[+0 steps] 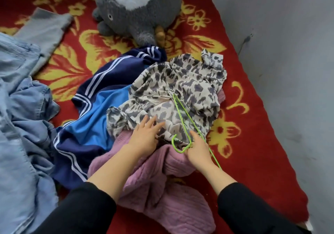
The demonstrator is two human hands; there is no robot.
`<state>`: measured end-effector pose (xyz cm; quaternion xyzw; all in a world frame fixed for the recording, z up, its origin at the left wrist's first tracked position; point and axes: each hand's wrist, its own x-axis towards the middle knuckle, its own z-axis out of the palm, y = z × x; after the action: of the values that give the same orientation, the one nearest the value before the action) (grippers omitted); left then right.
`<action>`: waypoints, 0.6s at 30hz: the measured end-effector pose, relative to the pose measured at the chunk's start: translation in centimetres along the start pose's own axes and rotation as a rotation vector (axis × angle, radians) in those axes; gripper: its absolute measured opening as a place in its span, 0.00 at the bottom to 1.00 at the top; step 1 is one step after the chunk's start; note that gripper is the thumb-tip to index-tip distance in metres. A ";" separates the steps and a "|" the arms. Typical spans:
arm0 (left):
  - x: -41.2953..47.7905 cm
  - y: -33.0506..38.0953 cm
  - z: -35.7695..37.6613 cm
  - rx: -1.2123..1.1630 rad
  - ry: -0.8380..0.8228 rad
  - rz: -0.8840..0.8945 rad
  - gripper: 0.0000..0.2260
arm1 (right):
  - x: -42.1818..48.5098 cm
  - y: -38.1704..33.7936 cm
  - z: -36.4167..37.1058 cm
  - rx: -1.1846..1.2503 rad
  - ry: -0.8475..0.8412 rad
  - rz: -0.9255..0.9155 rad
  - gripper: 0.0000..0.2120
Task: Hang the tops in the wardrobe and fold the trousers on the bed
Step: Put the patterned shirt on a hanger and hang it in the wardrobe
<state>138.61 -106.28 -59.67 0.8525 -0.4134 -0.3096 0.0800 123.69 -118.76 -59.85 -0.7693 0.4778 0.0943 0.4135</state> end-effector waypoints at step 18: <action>-15.7 1.6 -6.0 -1.193 0.403 -0.479 0.08 | -11.5 -5.1 -4.9 0.335 -0.470 -0.131 0.17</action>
<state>133.86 -96.20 -47.01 0.7717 0.0521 -0.3289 0.5418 120.54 -113.79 -47.72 -0.6768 0.3271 0.1628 0.6391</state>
